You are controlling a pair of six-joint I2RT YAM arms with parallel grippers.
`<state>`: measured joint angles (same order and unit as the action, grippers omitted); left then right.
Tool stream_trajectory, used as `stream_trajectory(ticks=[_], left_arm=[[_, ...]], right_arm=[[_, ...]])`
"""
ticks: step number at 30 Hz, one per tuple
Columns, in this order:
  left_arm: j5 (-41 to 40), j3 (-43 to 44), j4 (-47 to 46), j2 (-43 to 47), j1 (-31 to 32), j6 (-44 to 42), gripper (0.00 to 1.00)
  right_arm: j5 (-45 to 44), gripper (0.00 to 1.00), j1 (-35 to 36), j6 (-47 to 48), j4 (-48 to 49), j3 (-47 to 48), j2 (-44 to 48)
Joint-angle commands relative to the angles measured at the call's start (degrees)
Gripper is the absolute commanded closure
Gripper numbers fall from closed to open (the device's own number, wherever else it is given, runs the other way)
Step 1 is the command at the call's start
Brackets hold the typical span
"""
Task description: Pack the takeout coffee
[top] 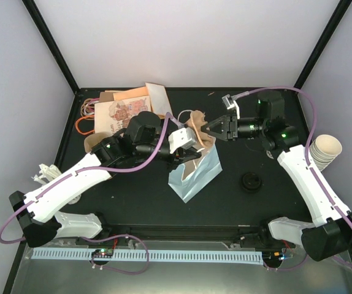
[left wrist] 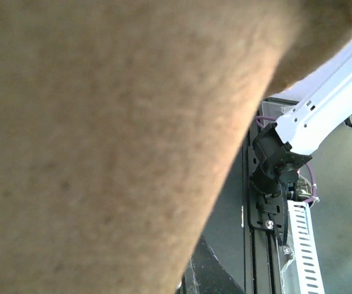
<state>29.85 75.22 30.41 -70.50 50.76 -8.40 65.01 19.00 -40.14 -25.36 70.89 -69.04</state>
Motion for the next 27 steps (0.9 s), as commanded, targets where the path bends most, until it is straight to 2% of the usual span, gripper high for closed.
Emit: stream_trajectory(ticks=[1,12,20,27], left_arm=[[0.0,0.5,-1.0,-0.1,0.9,-1.0,0.98],[-0.1,0.7,-1.5,-0.4,1.9,-0.8,0.96],[-0.8,0.8,-1.9,-0.2,2.4,-0.5,0.87],[-0.7,1.3,-1.8,-0.2,2.8,-0.3,0.88]], right_arm=[[-1.3,0.6,0.3,3.5,-4.4,0.4,0.9],[-3.2,0.61,0.3,6.6,-8.2,0.5,0.5],[-4.3,0.61,0.3,7.7,-8.9,0.0,0.1],[-5.1,0.61,0.2,9.0,-10.1,0.0,-0.1]])
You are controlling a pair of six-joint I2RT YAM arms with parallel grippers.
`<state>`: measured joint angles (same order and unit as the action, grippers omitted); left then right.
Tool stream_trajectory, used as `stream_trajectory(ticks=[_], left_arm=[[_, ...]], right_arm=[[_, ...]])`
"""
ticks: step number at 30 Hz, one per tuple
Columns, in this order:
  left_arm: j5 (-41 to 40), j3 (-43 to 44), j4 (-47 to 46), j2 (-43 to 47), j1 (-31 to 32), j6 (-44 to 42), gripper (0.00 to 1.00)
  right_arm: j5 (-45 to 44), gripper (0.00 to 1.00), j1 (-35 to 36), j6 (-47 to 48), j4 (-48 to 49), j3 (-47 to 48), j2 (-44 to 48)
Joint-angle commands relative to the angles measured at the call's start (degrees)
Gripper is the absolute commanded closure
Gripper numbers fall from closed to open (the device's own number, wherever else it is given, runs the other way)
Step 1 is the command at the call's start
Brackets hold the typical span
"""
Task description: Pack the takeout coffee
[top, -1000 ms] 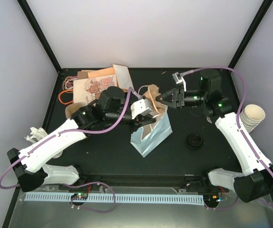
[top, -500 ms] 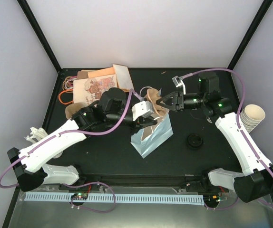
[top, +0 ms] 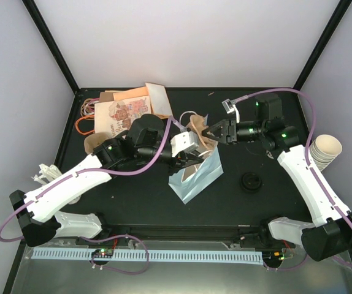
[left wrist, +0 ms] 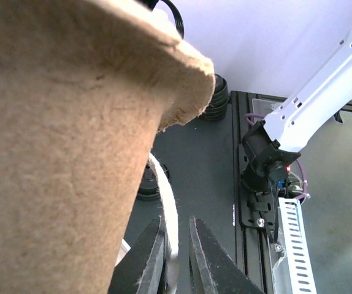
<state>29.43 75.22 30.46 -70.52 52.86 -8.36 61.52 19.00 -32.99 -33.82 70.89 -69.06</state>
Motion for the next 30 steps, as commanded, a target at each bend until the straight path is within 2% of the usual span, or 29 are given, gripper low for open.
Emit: stream_trajectory(ticks=[1,9,13,30], left_arm=[[-0.3,1.4,-1.8,-0.3,0.7,-0.3,0.88],[-0.3,1.7,-1.6,-0.7,1.2,-0.3,0.92],[-0.3,1.7,-1.4,-0.8,1.3,-0.3,0.98],[-0.2,1.8,-1.5,-0.9,1.7,-0.7,0.98]], right_arm=[[-1.6,0.61,0.2,2.0,-1.7,0.1,-0.2],[-1.9,0.61,0.2,2.3,-2.0,0.2,-0.2],[-2.5,0.61,0.2,2.8,-2.5,0.4,-0.1],[-6.9,0.62,0.5,7.2,-8.4,2.8,-1.0]])
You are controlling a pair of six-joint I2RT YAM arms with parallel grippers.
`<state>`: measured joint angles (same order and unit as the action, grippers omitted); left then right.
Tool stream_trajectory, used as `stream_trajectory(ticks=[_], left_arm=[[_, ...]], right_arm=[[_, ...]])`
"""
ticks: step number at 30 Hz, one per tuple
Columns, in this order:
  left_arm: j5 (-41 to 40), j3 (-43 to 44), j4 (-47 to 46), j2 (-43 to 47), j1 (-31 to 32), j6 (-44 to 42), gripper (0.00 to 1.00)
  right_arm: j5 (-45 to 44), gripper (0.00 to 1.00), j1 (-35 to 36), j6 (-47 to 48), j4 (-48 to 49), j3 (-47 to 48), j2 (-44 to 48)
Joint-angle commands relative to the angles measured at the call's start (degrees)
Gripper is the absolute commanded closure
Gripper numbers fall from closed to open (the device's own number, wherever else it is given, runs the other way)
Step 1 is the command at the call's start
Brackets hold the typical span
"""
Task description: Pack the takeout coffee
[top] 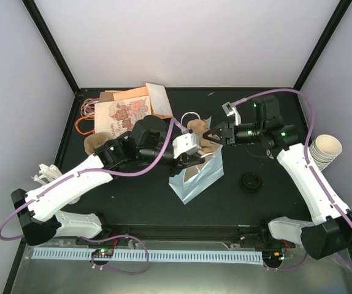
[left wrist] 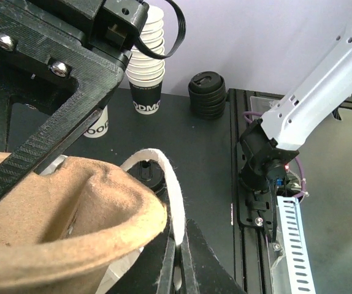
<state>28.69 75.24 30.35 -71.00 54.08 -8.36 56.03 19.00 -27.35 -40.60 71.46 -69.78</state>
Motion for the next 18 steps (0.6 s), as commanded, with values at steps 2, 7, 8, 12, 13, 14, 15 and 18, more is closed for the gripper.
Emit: stream_trajectory(ticks=[2,7,8,12,13,14,15,18], left_arm=[[0.6,1.8,-1.3,-0.5,0.6,-0.7,0.99],[0.6,1.8,-1.5,-0.4,0.6,-0.5,0.98],[0.6,1.8,-1.6,-0.4,0.7,-0.5,0.98],[0.5,1.7,-2.1,0.1,0.8,0.2,0.9],[0.4,1.5,-2.2,0.4,0.8,0.4,0.84],[0.2,1.3,-2.5,0.8,0.8,0.8,0.79],[0.1,1.1,-2.7,1.3,0.8,1.1,0.75],[-0.8,0.4,-3.7,2.8,0.8,2.5,0.63]], right_arm=[[-1.9,0.62,0.7,2.0,-2.3,2.9,-0.5],[-6.0,0.62,2.4,5.1,-6.4,5.8,-1.3],[-6.8,0.62,2.8,5.6,-7.3,6.4,-1.8],[-9.9,0.62,4.1,8.4,-10.5,8.0,-2.8],[-10.3,0.62,4.1,9.2,-11.1,8.1,-2.8],[-10.7,0.62,4.1,9.7,-11.6,8.2,-2.7],[-11.0,0.62,4.1,10.1,-12.0,8.2,-2.7],[-10.9,0.62,4.1,11.1,-13.1,8.2,-2.8]])
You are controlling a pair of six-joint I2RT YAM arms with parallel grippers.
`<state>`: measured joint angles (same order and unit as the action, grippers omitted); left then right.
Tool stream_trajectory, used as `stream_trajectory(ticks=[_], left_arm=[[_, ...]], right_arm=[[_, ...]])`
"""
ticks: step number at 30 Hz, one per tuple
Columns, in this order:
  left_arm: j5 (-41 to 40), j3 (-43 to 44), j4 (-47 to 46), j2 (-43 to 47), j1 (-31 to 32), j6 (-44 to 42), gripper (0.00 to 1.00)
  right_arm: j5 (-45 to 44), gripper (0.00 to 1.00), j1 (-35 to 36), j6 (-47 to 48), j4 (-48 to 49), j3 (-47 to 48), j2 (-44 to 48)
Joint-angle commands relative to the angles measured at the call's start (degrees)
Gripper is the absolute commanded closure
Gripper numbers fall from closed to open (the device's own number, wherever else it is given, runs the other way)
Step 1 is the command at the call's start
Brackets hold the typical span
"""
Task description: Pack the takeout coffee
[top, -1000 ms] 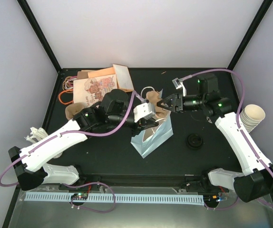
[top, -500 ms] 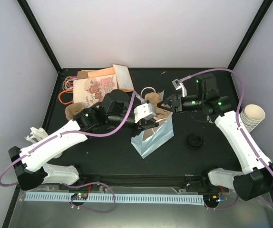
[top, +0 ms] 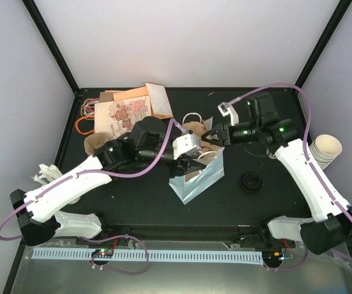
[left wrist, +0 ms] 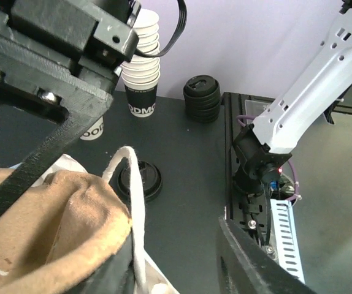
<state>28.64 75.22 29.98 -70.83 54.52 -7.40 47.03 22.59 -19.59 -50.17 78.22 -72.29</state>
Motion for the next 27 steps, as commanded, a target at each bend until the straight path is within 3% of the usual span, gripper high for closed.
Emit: stream_trajectory(ticks=[1,12,27], left_arm=[[-1.0,0.4,-3.3,3.1,0.3,1.9,0.6],[-1.6,-1.9,-3.0,10.6,0.3,7.6,0.4],[-14.4,-0.3,4.8,16.2,-2.2,17.7,0.31]], right_arm=[[-1.9,0.62,0.5,3.7,-3.8,1.3,-0.3],[-1.7,0.62,0.5,4.7,-3.8,0.5,-0.2],[-1.4,0.64,0.5,6.3,-3.6,-0.7,0.7]])
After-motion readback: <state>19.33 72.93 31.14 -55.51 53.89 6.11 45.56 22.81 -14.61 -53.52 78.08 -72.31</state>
